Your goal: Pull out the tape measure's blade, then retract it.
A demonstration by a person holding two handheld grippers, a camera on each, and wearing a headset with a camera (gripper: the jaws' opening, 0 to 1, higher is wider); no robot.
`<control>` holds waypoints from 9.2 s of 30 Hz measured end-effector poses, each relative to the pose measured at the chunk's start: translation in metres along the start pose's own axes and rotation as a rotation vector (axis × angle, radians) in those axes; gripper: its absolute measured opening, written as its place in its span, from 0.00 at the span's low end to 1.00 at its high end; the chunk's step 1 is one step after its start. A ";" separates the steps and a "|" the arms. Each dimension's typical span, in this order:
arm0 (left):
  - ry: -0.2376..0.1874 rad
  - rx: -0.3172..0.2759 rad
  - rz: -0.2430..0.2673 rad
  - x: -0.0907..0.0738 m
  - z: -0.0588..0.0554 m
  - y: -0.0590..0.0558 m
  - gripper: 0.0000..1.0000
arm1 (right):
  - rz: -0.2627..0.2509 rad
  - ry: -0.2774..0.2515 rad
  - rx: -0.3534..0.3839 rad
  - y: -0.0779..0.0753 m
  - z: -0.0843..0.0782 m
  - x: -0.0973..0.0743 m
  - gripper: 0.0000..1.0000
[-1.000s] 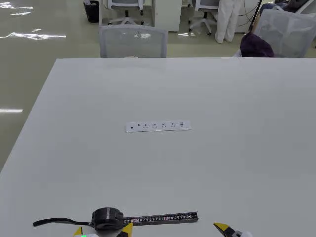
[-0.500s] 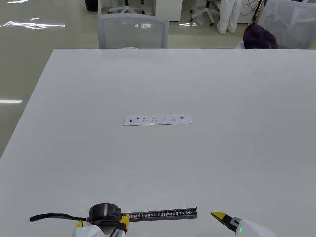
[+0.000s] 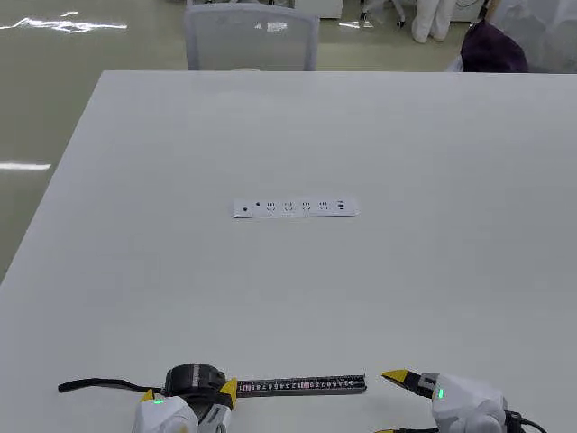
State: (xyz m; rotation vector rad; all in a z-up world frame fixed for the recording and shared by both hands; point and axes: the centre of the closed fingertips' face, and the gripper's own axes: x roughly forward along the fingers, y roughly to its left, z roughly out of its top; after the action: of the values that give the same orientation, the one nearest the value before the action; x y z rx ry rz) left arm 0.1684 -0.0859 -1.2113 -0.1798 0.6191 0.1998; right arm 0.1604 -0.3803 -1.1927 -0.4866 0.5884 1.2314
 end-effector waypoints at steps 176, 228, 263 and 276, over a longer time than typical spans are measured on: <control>0.069 -0.040 0.015 0.011 -0.001 0.001 0.62 | 0.277 0.029 -0.125 -0.025 0.004 0.059 0.12; 0.080 -0.102 -0.001 0.011 0.002 0.003 0.61 | 0.268 0.011 -0.186 -0.024 0.027 0.070 0.12; 0.083 -0.109 -0.006 0.012 0.002 0.004 0.61 | 0.274 0.006 -0.197 -0.019 0.038 0.080 0.12; 0.083 -0.118 -0.009 0.011 0.004 0.004 0.61 | 0.280 0.000 -0.202 -0.017 0.043 0.084 0.12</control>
State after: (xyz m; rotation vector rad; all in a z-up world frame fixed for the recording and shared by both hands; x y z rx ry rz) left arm 0.1786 -0.0801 -1.2154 -0.3057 0.6895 0.2211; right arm 0.2024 -0.2963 -1.2146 -0.5868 0.5473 1.5673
